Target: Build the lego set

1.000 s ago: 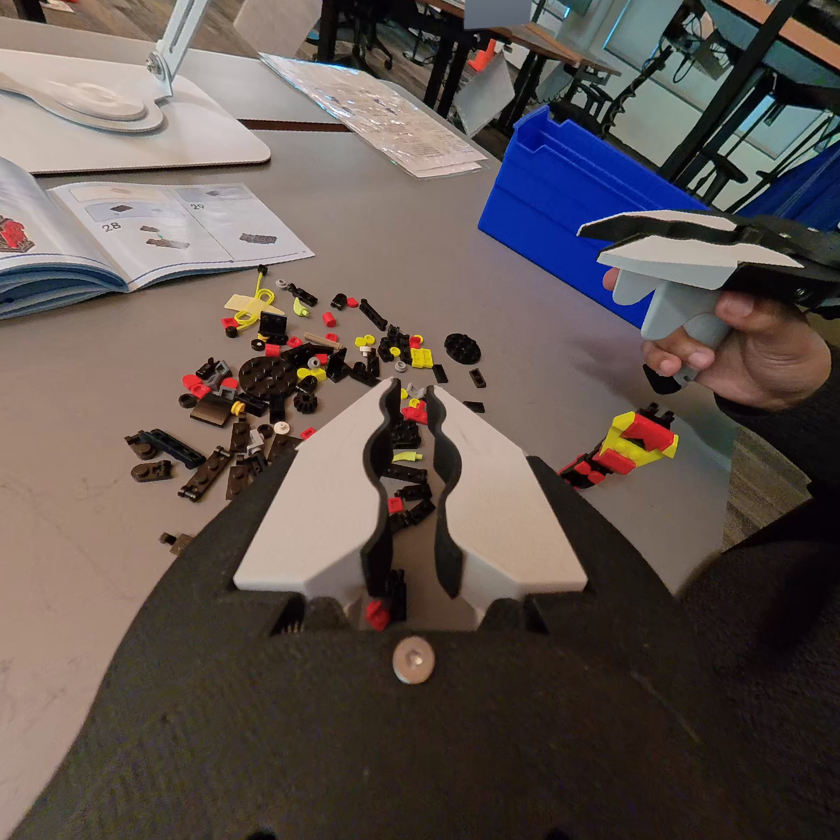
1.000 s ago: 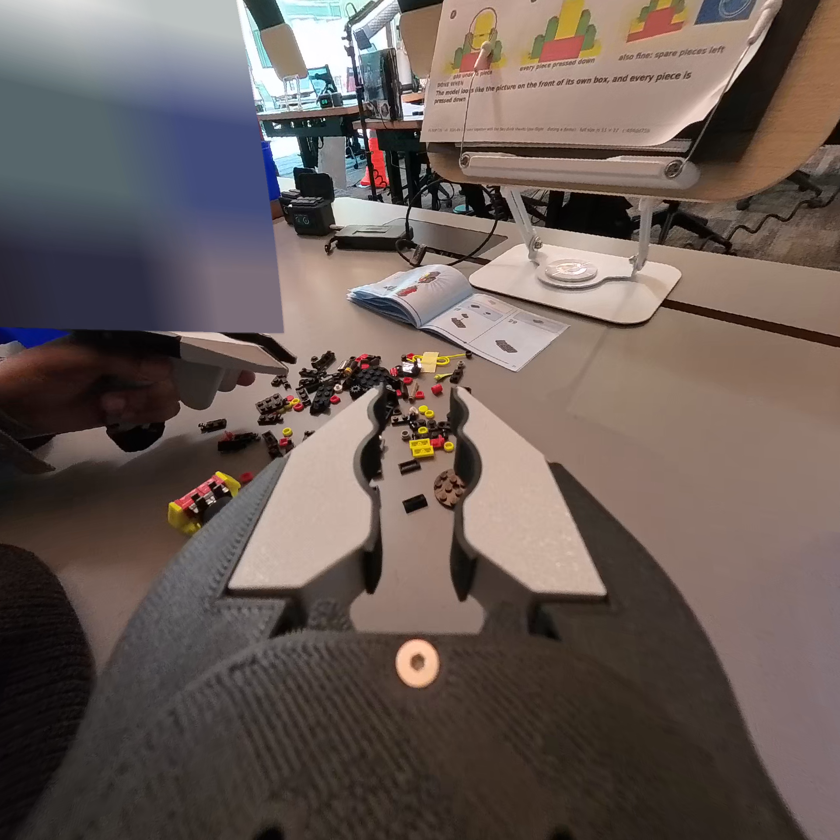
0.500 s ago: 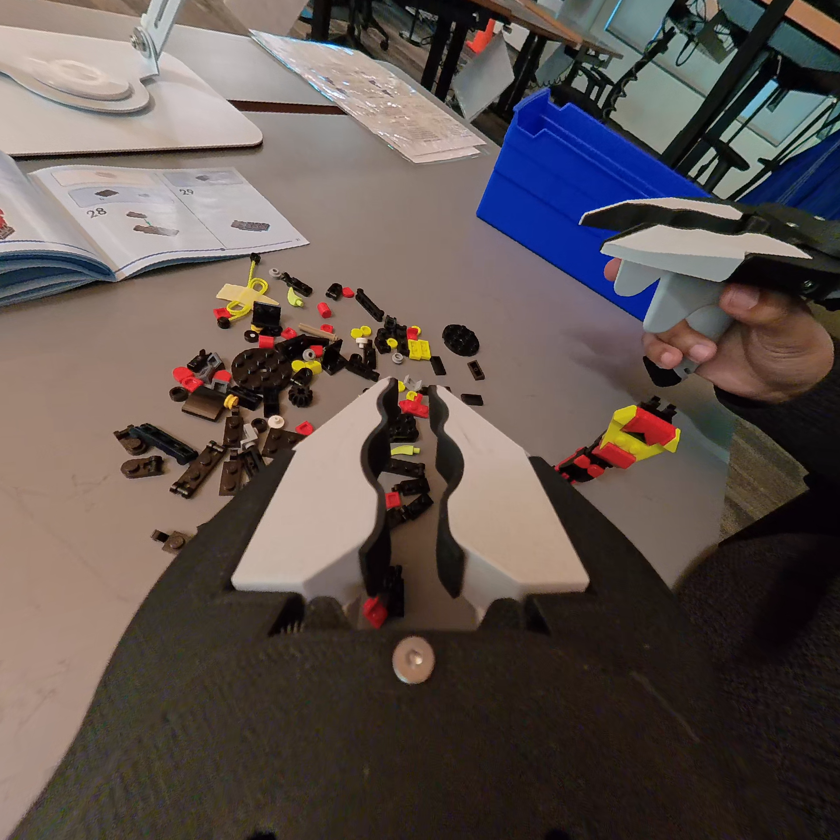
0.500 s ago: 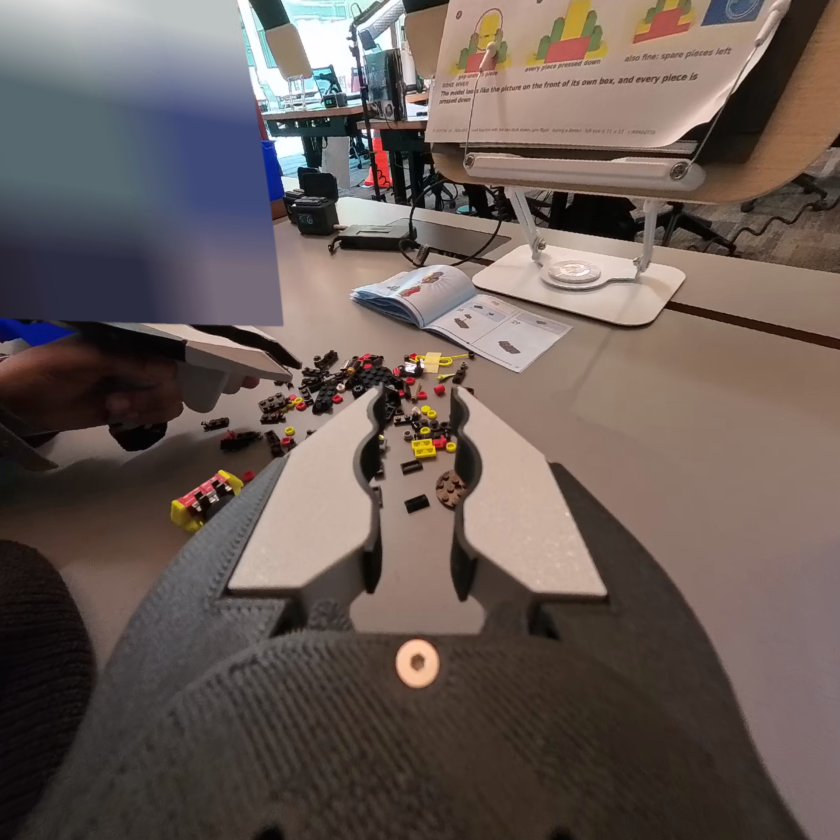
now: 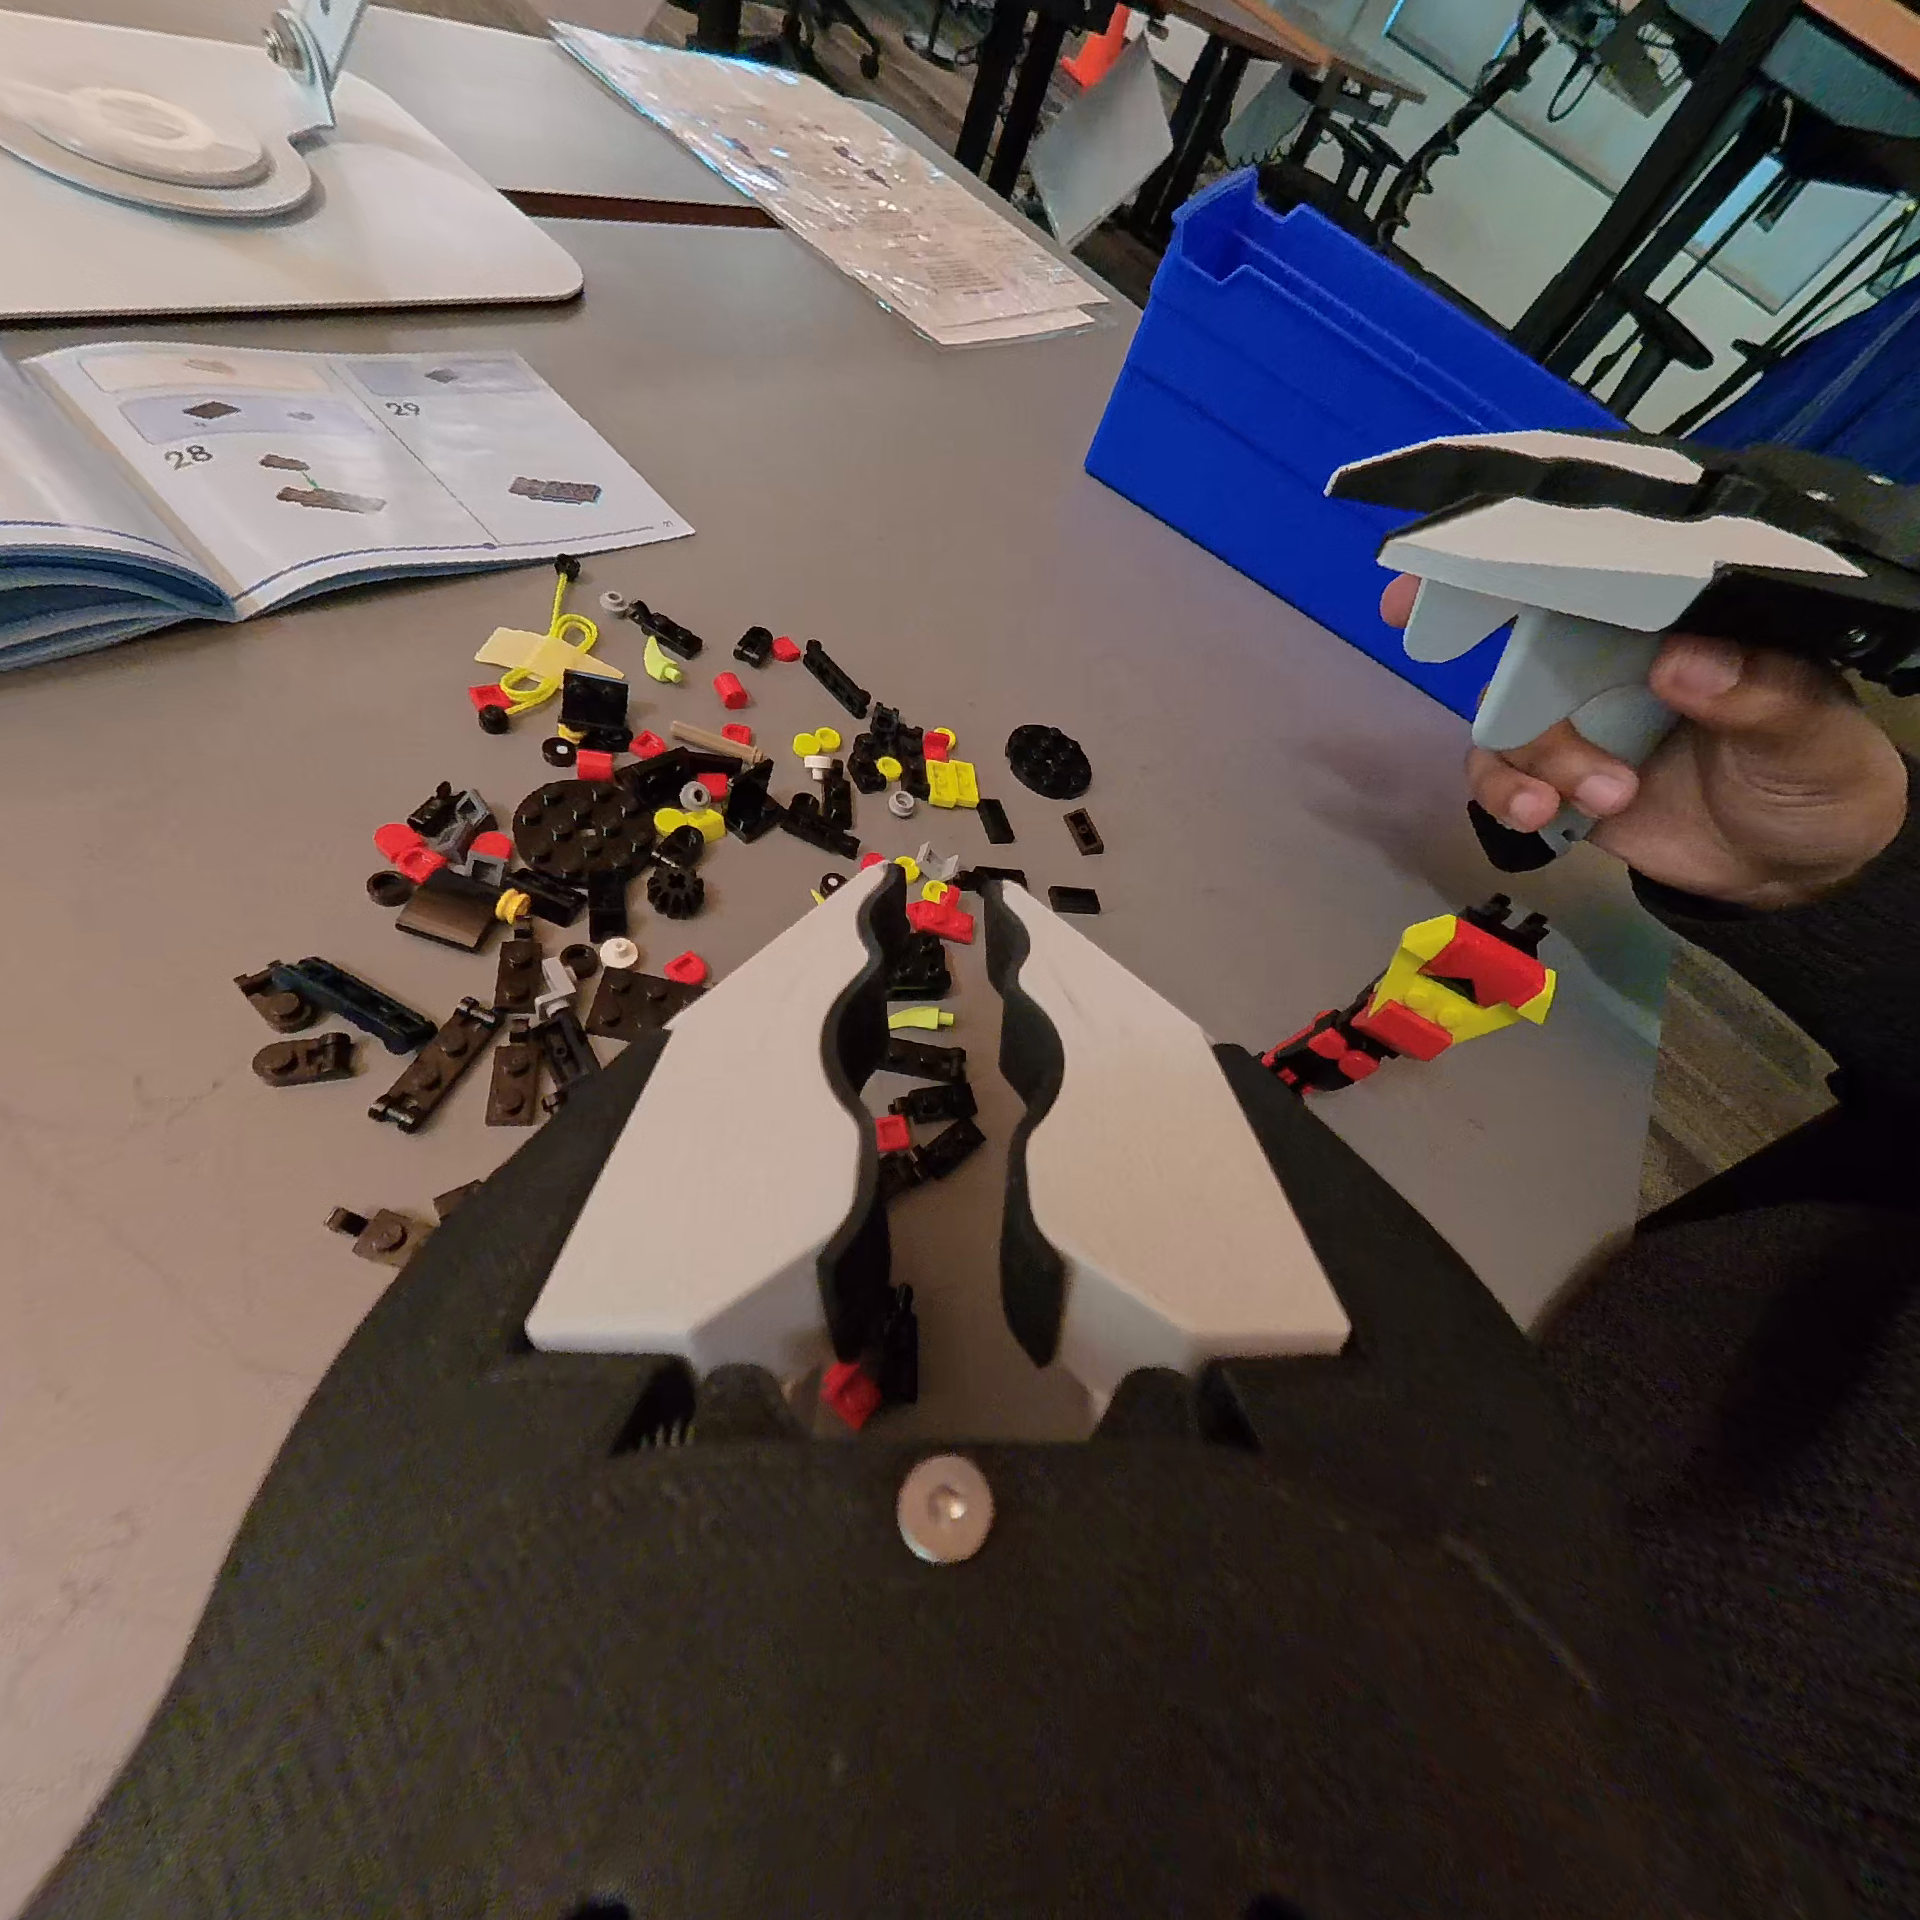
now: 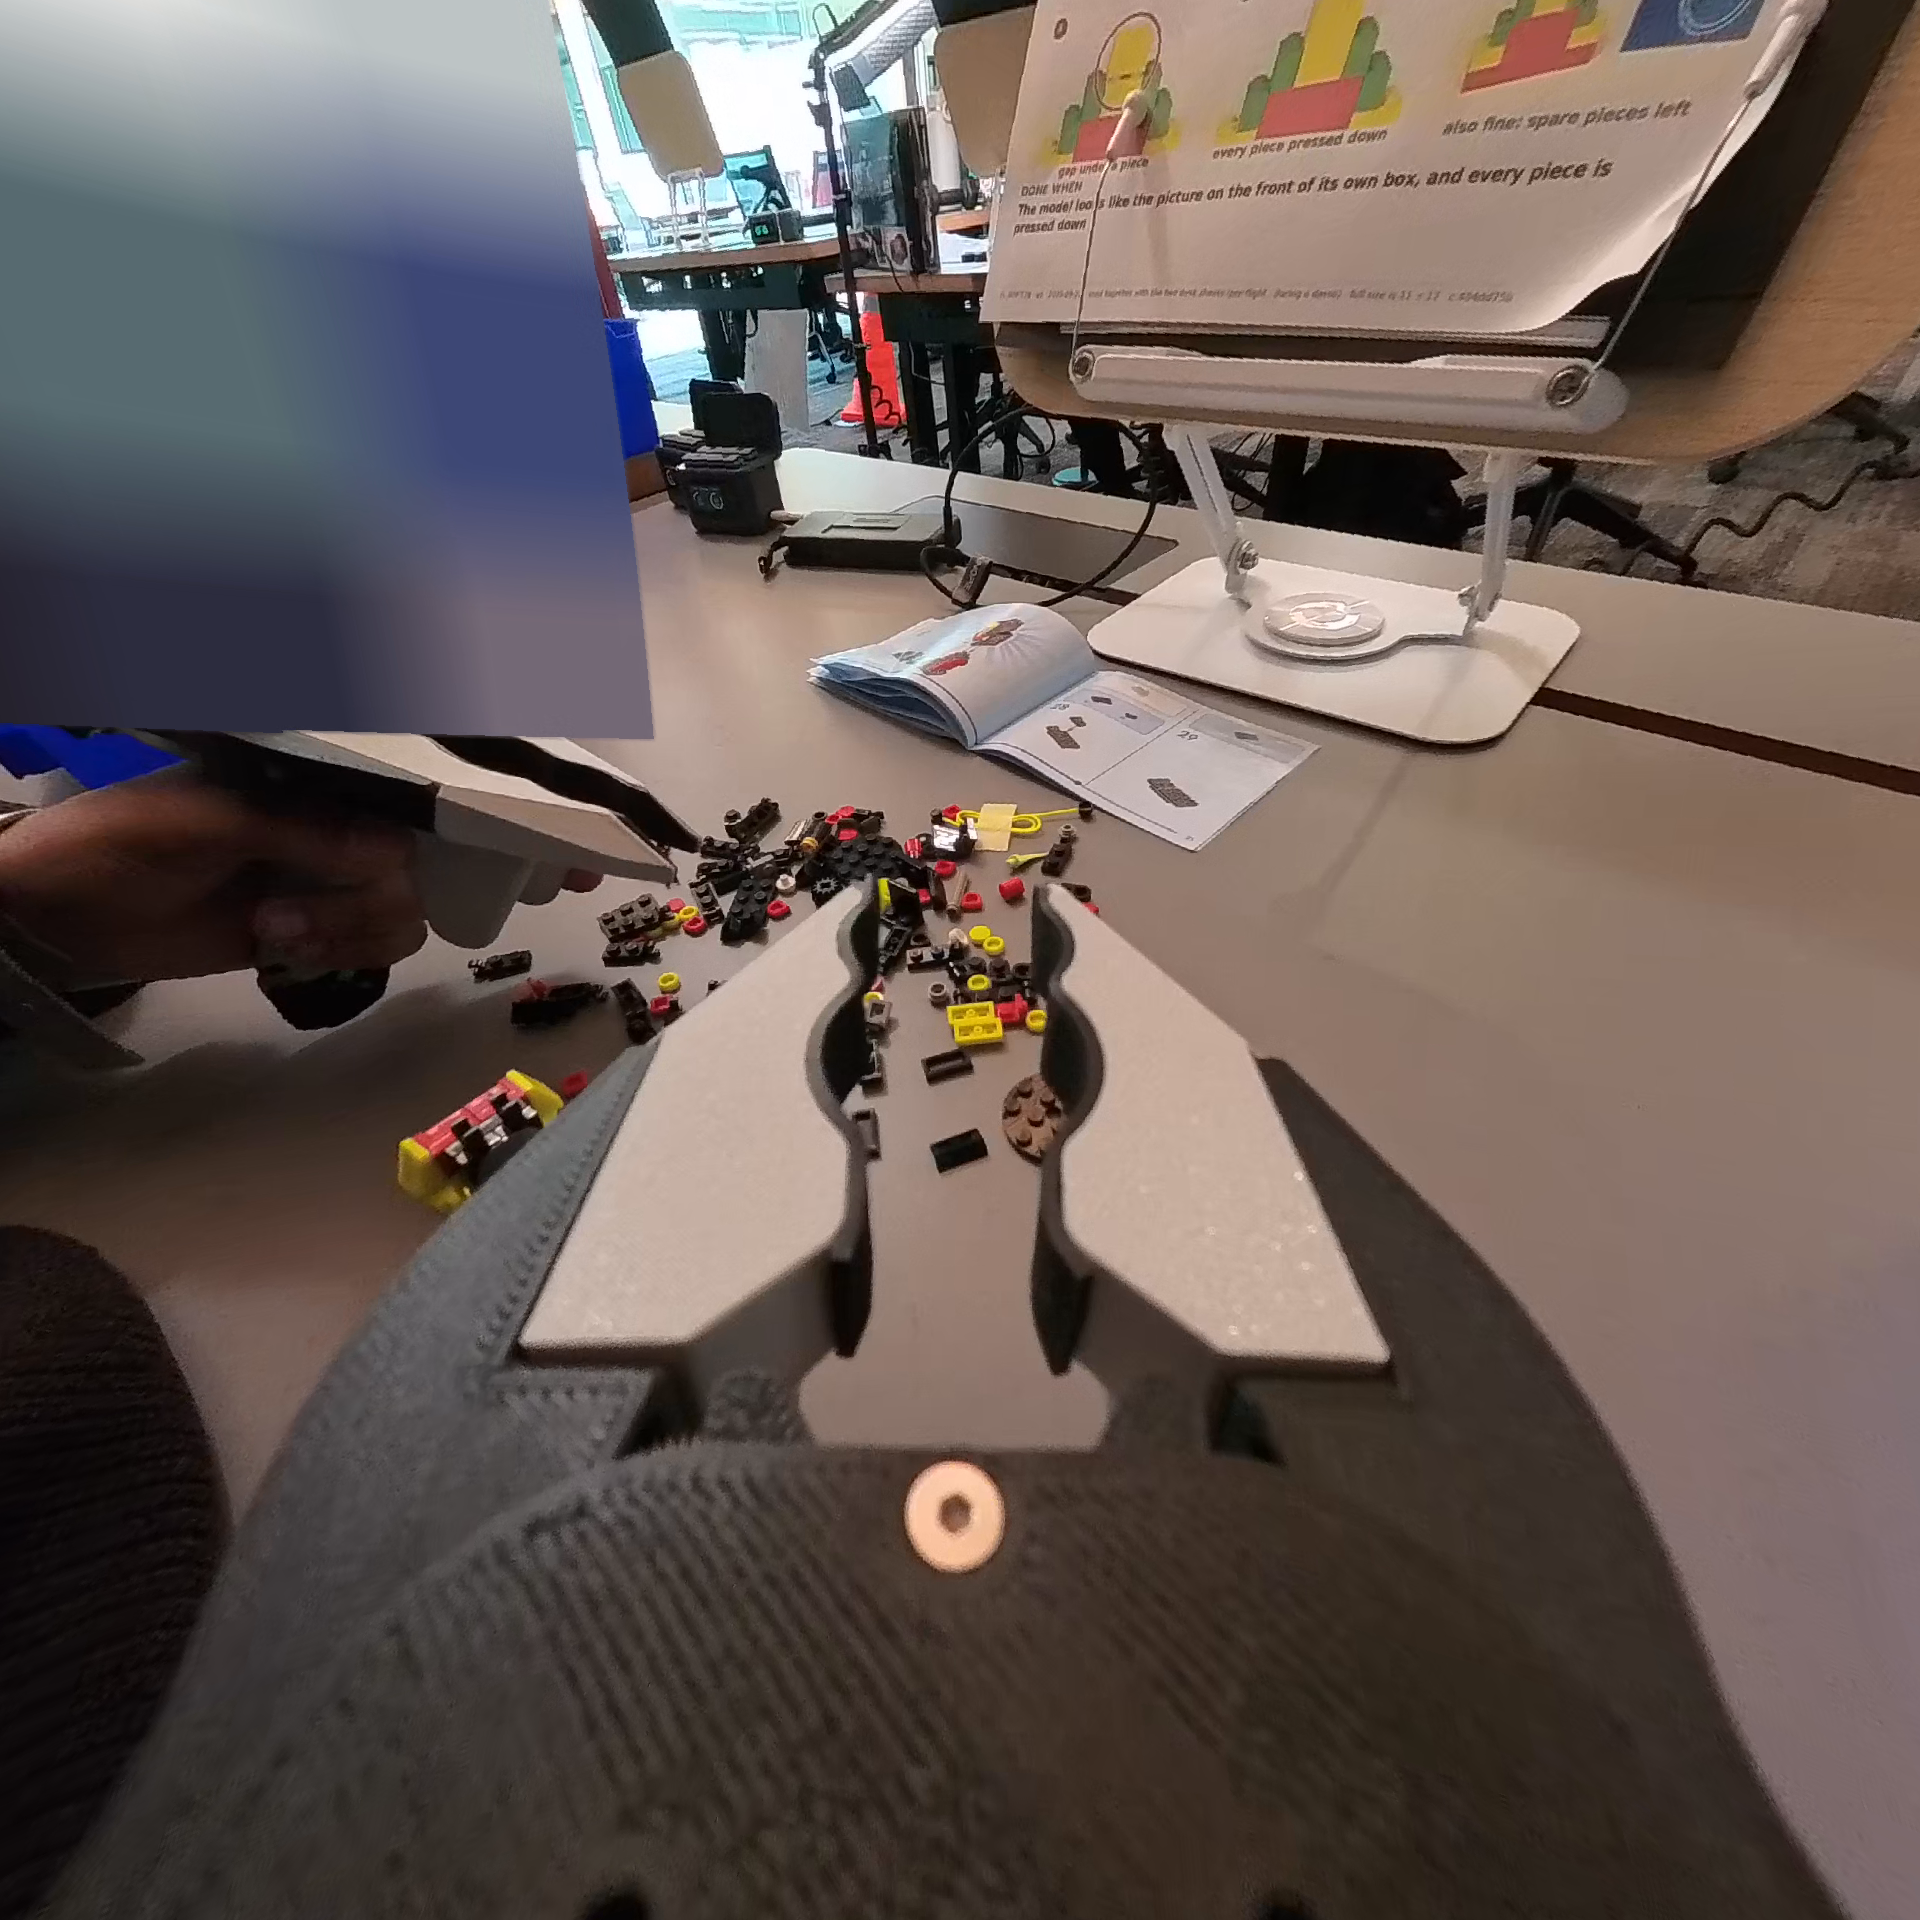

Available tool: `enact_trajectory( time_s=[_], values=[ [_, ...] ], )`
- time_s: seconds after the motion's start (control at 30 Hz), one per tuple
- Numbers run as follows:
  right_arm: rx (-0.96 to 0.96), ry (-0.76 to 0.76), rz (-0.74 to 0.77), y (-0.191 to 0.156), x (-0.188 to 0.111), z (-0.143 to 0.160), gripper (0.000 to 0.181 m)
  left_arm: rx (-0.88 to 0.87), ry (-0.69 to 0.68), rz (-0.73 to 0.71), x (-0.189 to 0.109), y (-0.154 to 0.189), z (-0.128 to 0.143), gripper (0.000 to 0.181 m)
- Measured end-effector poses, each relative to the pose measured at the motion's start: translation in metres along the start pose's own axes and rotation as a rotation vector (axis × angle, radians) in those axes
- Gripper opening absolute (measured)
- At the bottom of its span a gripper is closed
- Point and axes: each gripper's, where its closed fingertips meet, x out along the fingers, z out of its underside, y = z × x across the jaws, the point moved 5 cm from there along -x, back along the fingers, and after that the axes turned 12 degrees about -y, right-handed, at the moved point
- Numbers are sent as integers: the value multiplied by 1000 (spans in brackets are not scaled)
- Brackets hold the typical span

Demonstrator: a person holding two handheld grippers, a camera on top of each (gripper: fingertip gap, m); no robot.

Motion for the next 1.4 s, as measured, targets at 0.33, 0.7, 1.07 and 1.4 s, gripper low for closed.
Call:
enact_trajectory(
  time_s=[0.33, 0.7, 1.07, 1.4],
  values=[
    [-6, 14, -32, -4, -1, -1, 29, -2, -17, 7, 2, 1, 2, 14],
    [-9, 13, -51, -7, 0, -1, 30, -2, -31, 11, 3, 1, 3, 15],
    [-170, -13, -457, -63, -6, 6, 53, -3, -34, 14, 3, 1, 3, 15],
    [-256, -236, -549, -83, 7, 39, 61, -2, -43, 26, 4, 3, 5, 16]
  ],
)
